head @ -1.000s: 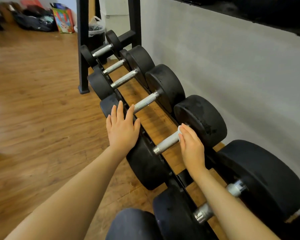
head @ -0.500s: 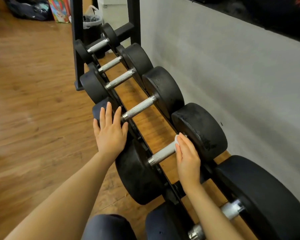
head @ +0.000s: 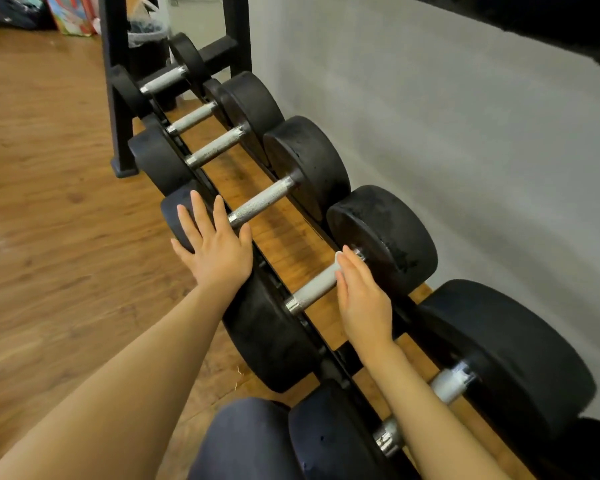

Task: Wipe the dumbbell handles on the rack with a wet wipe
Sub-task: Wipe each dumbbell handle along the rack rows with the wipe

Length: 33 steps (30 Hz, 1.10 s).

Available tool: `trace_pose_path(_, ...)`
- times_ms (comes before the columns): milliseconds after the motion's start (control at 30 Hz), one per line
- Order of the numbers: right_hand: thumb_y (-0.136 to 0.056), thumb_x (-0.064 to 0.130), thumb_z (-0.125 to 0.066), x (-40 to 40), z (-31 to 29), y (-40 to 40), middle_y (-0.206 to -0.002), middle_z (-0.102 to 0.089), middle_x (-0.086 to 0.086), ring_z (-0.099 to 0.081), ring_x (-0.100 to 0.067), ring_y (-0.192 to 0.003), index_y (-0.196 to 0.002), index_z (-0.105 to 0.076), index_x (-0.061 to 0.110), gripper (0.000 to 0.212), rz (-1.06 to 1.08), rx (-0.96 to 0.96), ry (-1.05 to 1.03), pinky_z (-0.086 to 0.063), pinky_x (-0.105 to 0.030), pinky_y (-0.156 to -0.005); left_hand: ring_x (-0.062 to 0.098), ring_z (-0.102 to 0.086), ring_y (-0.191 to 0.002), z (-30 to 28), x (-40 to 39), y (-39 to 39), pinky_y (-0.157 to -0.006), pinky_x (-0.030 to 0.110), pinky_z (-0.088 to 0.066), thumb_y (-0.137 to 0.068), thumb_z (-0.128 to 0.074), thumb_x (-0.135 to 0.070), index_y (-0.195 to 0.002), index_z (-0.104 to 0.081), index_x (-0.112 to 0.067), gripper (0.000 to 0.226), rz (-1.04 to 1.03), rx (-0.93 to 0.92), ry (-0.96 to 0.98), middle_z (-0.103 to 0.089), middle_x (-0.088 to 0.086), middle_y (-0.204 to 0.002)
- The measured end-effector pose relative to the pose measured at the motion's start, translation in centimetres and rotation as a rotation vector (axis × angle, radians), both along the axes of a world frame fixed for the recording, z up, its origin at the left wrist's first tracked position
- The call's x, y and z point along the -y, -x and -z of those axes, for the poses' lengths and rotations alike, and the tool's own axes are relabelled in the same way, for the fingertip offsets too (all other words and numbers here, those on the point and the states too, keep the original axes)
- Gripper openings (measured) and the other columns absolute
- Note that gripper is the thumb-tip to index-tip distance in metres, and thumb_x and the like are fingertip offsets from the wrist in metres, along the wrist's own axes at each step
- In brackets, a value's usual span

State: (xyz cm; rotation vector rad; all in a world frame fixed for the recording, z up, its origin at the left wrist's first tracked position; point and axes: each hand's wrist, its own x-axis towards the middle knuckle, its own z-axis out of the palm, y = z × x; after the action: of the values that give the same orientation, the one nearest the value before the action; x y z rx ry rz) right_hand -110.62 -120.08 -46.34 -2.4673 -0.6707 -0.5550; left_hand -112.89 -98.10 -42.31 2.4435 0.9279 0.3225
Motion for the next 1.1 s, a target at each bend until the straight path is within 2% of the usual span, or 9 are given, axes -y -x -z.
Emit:
trace_pose_path(100, -0.1, 0.013, -0.053, 0.2, -0.4, -0.2, -0.143, -0.051, -0.007, -0.055, -0.021, -0.125, -0.132, -0.057, 0.005, 0.034, -0.016, -0.067, 0.027, -0.053, -0.039, -0.094, 0.023, 0.024, -0.149, 0.1, 0.0, 0.2, -0.117, 0.06, 0.005, -0.103, -0.033, -0.049, -0.158, -0.007, -0.028, 0.064, 0.009, 0.013, 0.009, 0.021, -0.003, -0.163)
trace_pose_path(233, -0.101, 0.014, -0.049, 0.2, -1.2, -0.7, -0.143, -0.051, -0.006, -0.051, -0.02, -0.128, -0.133, -0.057, 0.006, 0.034, -0.009, -0.108, 0.025, -0.047, -0.037, -0.102, 0.023, 0.025, -0.148, 0.1, 0.0, 0.1, -0.116, 0.06, 0.006, -0.103, -0.033, -0.05, -0.158, -0.007, -0.03, 0.064, 0.008, 0.012, 0.019, 0.023, -0.004, -0.163)
trace_pose_path(400, -0.097, 0.011, -0.056, 0.7, -0.9, -1.4, -0.14, -0.054, -0.007, -0.059, -0.023, -0.12, -0.129, -0.06, 0.007, 0.033, -0.044, -0.03, 0.126, -0.049, -0.032, -0.092, 0.022, 0.027, -0.147, 0.2, -0.1, 0.1, -0.116, 0.06, 0.005, -0.102, -0.033, -0.051, -0.158, -0.007, -0.031, 0.064, 0.009, 0.004, 0.018, 0.024, -0.004, -0.163)
trace_pose_path(500, -0.098, 0.012, -0.053, 0.4, -1.0, -1.3, -0.141, -0.053, -0.006, -0.057, -0.022, -0.122, -0.132, -0.058, 0.008, 0.035, 0.004, -0.071, 0.092, -0.05, -0.035, -0.095, 0.023, 0.027, -0.147, 0.2, -0.1, 0.1, -0.116, 0.061, 0.005, -0.102, -0.033, -0.05, -0.158, -0.007, -0.031, 0.064, 0.013, 0.005, 0.019, 0.024, -0.003, -0.163)
trace_pose_path(633, -0.087, 0.0, -0.069, 0.2, -0.4, -0.9, -0.135, -0.059, -0.005, -0.066, -0.018, -0.108, -0.126, -0.063, 0.007, 0.041, -0.105, -0.016, 0.158, -0.056, -0.03, -0.085, 0.023, 0.026, -0.147, 0.4, -0.2, 0.1, -0.116, 0.06, 0.004, -0.103, -0.033, -0.05, -0.158, -0.007, -0.031, 0.064, 0.015, 0.016, 0.014, 0.024, -0.003, -0.162)
trace_pose_path(800, -0.094, 0.009, -0.06, 0.7, -0.8, -1.5, -0.139, -0.055, -0.005, -0.059, -0.019, -0.12, -0.131, -0.059, 0.007, 0.037, 0.001, -0.045, 0.125, -0.043, -0.025, -0.096, 0.023, 0.027, -0.147, 0.5, -0.2, 0.1, -0.116, 0.06, 0.006, -0.102, -0.033, -0.05, -0.157, -0.006, -0.031, 0.064, 0.011, 0.019, 0.005, 0.024, -0.003, -0.162)
trace_pose_path(967, -0.087, 0.001, -0.068, 0.9, -0.7, -1.3, -0.135, -0.058, -0.006, -0.066, -0.021, -0.107, -0.126, -0.063, 0.006, 0.04, -0.079, -0.002, 0.19, -0.053, -0.029, -0.085, 0.023, 0.028, -0.147, 0.5, -0.1, 0.0, -0.115, 0.059, 0.009, -0.103, -0.032, -0.051, -0.158, -0.003, -0.03, 0.065, 0.009, 0.013, 0.003, 0.026, -0.003, -0.162)
trace_pose_path(1100, -0.091, 0.004, -0.063, 0.8, -0.9, -1.6, -0.14, -0.054, -0.008, -0.06, -0.022, -0.118, -0.132, -0.058, 0.006, 0.042, -0.053, -0.02, 0.167, -0.046, -0.029, -0.096, 0.023, 0.027, -0.147, 0.4, -0.1, 0.0, -0.115, 0.059, 0.011, -0.102, -0.033, -0.05, -0.158, 0.004, -0.029, 0.07, 0.006, 0.02, -0.002, 0.025, -0.003, -0.162)
